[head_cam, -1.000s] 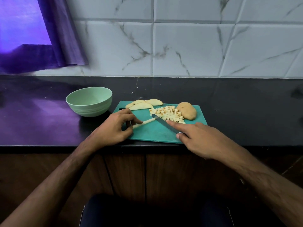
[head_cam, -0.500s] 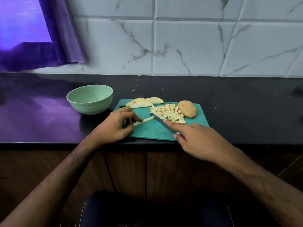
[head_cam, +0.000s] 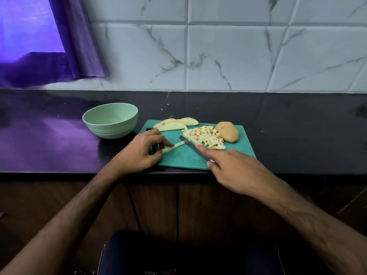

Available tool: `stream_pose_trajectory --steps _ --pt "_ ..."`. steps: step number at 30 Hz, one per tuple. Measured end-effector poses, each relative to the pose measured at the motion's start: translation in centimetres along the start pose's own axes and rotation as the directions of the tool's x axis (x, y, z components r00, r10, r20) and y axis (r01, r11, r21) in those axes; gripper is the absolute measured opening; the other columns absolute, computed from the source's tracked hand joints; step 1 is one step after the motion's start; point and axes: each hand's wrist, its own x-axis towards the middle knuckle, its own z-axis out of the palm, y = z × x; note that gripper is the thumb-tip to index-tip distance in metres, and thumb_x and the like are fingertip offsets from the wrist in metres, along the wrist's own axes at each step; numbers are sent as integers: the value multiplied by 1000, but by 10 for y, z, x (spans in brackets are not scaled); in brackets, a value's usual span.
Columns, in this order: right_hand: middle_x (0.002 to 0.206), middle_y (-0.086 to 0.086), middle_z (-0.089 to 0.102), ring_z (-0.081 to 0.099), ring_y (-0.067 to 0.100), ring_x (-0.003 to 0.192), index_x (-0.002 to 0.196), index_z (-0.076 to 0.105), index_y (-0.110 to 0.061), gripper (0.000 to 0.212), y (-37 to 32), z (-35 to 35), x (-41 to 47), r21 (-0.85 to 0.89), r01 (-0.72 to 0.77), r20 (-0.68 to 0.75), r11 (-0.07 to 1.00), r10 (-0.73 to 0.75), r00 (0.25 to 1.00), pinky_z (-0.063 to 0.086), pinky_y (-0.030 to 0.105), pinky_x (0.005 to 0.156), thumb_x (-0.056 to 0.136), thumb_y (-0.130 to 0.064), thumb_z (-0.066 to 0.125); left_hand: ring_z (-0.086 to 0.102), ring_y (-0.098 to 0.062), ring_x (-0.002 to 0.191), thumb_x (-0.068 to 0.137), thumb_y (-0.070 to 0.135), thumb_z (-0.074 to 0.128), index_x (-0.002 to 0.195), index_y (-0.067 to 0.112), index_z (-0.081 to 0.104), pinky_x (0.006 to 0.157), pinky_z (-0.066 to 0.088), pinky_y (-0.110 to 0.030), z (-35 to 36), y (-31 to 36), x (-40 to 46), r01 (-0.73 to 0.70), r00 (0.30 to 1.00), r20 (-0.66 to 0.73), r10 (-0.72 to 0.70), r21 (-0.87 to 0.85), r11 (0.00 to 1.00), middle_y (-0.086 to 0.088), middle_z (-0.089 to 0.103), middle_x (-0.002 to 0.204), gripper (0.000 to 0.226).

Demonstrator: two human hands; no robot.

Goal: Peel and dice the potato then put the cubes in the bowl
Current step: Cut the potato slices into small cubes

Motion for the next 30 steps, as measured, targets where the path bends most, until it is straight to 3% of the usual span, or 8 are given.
stream_pose_trajectory --steps 4,9,16,21,25,30 --pt "80 -18 30 35 2 69 158 10 -51 55 -5 -3 4 -18 -6 42 1000 6 999 35 32 69 110 -37 32 58 -11 82 81 14 58 111 23 76 73 41 -11 0 1 -1 -1 1000 6 1 4 1000 14 55 93 36" --pt "80 -12 46 46 5 71 157 10 -53 54 2 -8 3 -26 -15 -19 1000 15 1000 37 28 59 110 -40 32 58 -13 82 80 13 59 111 23 76 73 41 -13 0 0 -1 -3 1000 6 3 4 1000 11 56 93 36" --pt "74 -12 41 42 6 63 158 9 -51 54 -7 -2 -7 -28 -12 2 1000 12 1000 30 25 53 110 -39 31 58 -13 83 80 14 58 111 22 76 73 41 -12 1 -1 0 -11 1000 10 11 5 1000 10 57 93 37" --pt "86 -13 47 41 6 73 158 10 -50 54 -10 0 5 -29 -11 -4 1000 11 1000 36 32 66 110 -38 31 58 -13 82 80 14 59 110 23 76 73 45 -19 0 -1 0 -11 1000 3 11 12 1000 13 55 92 36" --pt "75 -12 40 41 5 64 158 14 -49 53 -8 -7 6 -16 -3 -30 1000 3 1000 30 27 55 110 -37 32 58 -13 82 80 15 59 110 24 75 73 42 -14 1 -1 0 -10 1000 3 10 18 1000 12 55 92 36" --pt "82 -13 37 36 4 69 158 10 -51 54 -13 -2 -2 -24 5 -8 1000 -5 1000 32 28 61 110 -37 31 57 -13 83 80 20 57 111 25 75 72 42 -14 0 -2 0 -9 1000 19 8 22 1000 10 56 92 36"
